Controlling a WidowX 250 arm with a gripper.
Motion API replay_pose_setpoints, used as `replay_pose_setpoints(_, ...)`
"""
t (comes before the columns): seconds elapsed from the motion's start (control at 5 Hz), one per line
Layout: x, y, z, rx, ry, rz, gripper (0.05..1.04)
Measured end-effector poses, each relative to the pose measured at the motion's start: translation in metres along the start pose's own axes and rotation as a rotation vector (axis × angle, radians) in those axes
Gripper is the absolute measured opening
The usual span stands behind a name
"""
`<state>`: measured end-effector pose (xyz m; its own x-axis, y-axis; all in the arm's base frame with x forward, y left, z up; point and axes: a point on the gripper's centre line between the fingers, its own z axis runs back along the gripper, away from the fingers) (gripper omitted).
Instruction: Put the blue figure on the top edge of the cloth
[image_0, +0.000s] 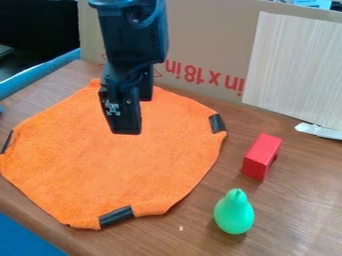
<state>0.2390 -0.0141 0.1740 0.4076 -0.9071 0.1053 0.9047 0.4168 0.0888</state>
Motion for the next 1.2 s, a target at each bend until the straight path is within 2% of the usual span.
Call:
replay_pose_setpoints(0.2, 0.000, -0.001, -0.005, -0.020, 0.000, 0.005, 1.001)
replay_pose_setpoints(0.4, -0.030, 0.016, -0.001, 0.011, -0.062, 0.198, 1.001)
replay_pose_setpoints(0.6, -0.051, 0.023, -0.001, 0.024, -0.087, 0.278, 1.001)
replay_pose_setpoints(0.8, -0.074, 0.032, -0.008, 0.035, -0.079, 0.339, 1.001)
replay_pose_setpoints(1.0, -0.110, 0.041, -0.020, 0.070, -0.045, 0.394, 1.001)
replay_pose_setpoints(1.2, -0.159, 0.051, -0.037, 0.084, 0.000, 0.478, 1.001)
